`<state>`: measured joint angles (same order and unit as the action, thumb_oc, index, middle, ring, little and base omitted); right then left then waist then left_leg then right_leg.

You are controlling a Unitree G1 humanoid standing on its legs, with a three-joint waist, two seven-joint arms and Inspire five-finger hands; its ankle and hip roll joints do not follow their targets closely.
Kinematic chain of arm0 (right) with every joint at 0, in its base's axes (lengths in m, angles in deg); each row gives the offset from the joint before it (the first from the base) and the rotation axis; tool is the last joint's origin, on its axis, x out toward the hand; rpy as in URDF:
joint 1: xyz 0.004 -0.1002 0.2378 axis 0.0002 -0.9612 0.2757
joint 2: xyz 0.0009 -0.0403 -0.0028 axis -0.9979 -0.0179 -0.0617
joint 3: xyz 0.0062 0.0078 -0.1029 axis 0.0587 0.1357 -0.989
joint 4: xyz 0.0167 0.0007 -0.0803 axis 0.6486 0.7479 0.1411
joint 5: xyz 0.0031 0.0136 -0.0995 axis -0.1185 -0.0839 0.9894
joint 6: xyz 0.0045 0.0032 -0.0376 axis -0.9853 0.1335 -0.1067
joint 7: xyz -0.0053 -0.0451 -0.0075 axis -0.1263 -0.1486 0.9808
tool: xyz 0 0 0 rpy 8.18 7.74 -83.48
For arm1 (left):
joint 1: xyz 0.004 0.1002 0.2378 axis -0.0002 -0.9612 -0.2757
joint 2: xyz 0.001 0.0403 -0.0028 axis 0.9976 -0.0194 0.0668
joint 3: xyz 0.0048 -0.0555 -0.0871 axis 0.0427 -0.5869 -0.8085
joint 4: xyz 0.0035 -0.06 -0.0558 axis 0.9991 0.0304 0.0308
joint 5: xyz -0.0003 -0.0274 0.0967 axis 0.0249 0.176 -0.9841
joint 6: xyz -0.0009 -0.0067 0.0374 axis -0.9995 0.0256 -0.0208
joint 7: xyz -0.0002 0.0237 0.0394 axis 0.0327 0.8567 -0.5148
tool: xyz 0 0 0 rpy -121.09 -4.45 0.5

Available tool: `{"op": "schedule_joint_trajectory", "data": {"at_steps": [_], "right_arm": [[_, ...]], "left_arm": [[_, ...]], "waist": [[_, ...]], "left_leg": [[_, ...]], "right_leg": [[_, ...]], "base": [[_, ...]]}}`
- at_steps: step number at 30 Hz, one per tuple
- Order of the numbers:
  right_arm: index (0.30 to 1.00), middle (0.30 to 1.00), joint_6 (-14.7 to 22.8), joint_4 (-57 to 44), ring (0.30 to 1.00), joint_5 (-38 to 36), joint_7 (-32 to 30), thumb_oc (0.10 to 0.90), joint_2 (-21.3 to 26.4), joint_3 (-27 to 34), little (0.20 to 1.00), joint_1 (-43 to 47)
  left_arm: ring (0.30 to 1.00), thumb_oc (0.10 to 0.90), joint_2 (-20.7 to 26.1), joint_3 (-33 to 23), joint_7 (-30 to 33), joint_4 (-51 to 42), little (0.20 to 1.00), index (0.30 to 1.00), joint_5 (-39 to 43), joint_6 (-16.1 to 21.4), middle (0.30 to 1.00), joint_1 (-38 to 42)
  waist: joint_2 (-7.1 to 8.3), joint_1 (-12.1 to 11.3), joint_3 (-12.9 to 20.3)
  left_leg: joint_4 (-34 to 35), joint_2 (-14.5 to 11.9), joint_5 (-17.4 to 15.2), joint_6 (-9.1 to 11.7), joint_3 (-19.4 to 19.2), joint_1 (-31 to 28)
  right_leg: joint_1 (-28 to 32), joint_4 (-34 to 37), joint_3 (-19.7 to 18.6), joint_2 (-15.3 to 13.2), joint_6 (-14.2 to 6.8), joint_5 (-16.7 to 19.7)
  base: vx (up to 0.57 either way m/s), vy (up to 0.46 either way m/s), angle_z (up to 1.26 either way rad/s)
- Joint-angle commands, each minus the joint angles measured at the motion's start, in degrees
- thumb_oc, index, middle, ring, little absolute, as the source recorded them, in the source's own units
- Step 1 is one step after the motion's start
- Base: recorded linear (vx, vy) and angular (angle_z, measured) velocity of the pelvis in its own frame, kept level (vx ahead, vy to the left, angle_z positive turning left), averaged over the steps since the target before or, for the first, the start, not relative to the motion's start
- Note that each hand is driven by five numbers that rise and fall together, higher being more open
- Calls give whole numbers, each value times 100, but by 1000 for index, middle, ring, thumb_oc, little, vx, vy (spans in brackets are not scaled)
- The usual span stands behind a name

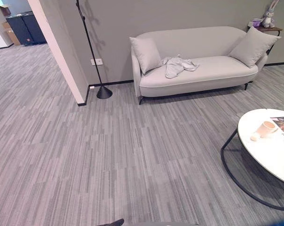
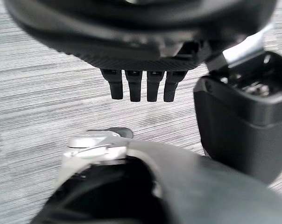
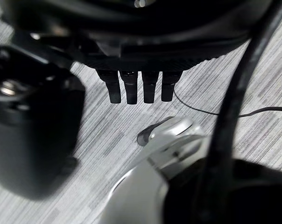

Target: Hang the clothes on the sofa on the clothes rack.

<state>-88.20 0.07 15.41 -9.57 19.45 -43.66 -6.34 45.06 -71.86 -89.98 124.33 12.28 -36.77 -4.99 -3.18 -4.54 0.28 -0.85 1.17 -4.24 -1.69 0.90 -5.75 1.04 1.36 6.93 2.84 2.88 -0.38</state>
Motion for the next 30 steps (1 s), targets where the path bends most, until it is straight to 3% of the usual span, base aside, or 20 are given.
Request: {"op": "schedule_joint_trajectory", "data": {"at_steps": [1,9,16,22,27,30], "right_arm": [[900,900,83,299,900,32,98,800,-180,146,900,352],[900,900,122,365,900,430,108,800,-148,42,900,340],[900,900,253,122,900,1133,94,800,-216,-512,900,328],[900,900,241,89,900,1249,125,800,-247,-674,900,324],[900,900,238,129,900,1257,152,800,-157,-629,900,320],[900,900,233,156,900,1227,141,800,-57,-584,900,412]], "left_arm": [[900,800,-207,-313,-125,390,900,900,69,91,900,196],[900,800,-166,-478,-165,616,900,900,-89,14,900,42],[900,800,-265,79,-40,343,900,900,-629,184,900,63],[900,800,-259,328,9,232,900,900,-872,219,900,137],[900,800,-298,525,-7,155,900,900,-1028,264,900,176],[900,800,-369,852,-9,50,900,900,-1184,287,900,327]], "waist": [[250,-16,32],[256,-25,33],[311,-4,-88],[343,4,-151],[299,63,-233],[195,161,-403]], "left_leg": [[585,384,-63,-159,567,-130],[585,395,-25,-152,612,-52],[585,380,-39,-176,537,-24],[585,374,-82,-194,477,-32],[585,377,-123,-226,401,-51],[585,398,-92,-246,339,106]], "right_leg": [[915,364,-105,-184,-379,-542],[812,364,-159,-159,-367,-515],[718,364,-324,-116,-383,-427],[687,364,-416,-91,-421,-390],[657,364,-526,-84,-455,-357],[475,364,-577,-110,-488,-299]], "base": [[0,0,0],[-36,15,-6],[-41,18,-5],[-8,14,-6],[12,44,-16],[-20,88,-13]]}}
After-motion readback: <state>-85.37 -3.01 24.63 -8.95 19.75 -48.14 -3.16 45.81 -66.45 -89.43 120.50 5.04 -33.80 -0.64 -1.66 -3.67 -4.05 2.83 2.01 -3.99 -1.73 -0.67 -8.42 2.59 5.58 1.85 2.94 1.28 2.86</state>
